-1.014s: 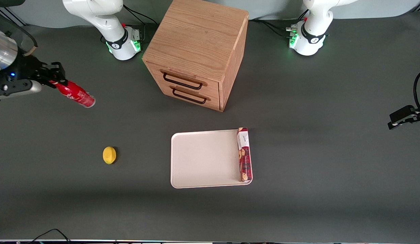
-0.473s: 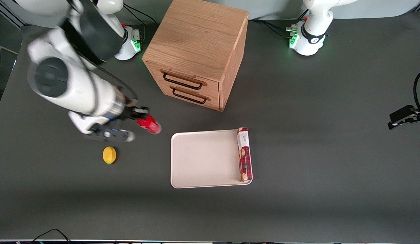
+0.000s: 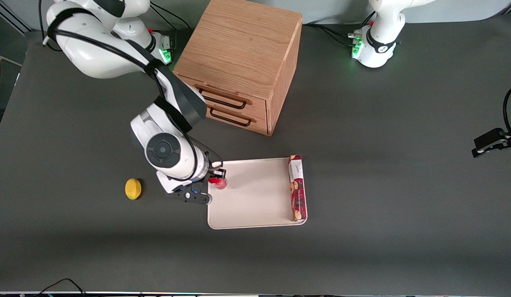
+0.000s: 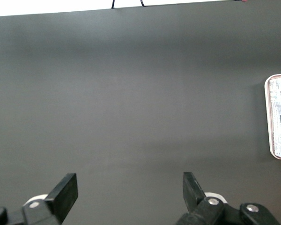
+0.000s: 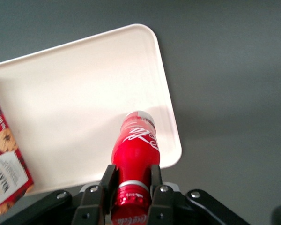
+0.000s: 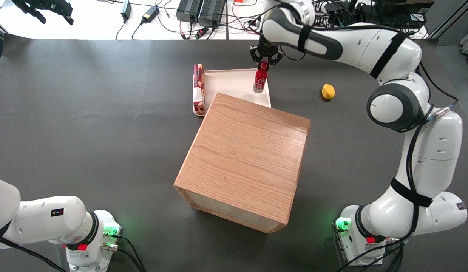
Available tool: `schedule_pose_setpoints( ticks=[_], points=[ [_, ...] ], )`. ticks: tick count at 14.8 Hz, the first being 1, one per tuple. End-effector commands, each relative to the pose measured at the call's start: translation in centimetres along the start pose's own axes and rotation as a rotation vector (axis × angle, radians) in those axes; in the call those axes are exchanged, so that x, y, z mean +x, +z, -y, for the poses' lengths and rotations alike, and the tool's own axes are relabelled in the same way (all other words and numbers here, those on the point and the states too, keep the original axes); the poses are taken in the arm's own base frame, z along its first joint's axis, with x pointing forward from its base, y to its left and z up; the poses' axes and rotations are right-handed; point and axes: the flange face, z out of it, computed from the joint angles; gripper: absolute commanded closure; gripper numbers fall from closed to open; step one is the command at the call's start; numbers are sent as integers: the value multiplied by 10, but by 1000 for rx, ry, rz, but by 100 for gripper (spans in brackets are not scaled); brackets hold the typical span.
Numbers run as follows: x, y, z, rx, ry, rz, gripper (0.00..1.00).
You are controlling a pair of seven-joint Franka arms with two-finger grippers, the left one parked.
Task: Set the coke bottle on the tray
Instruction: 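Set the bottle upright on the tray and open the right gripper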
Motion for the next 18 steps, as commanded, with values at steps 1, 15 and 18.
schedule_pose_setpoints(
  ticks=[1, 15, 18],
  points=[
    [0, 19, 5, -7, 16, -35, 100],
    [-78, -227, -62, -26, -70, -81, 0],
    [-102, -288, -138, -77, -127, -12, 0]
  ],
)
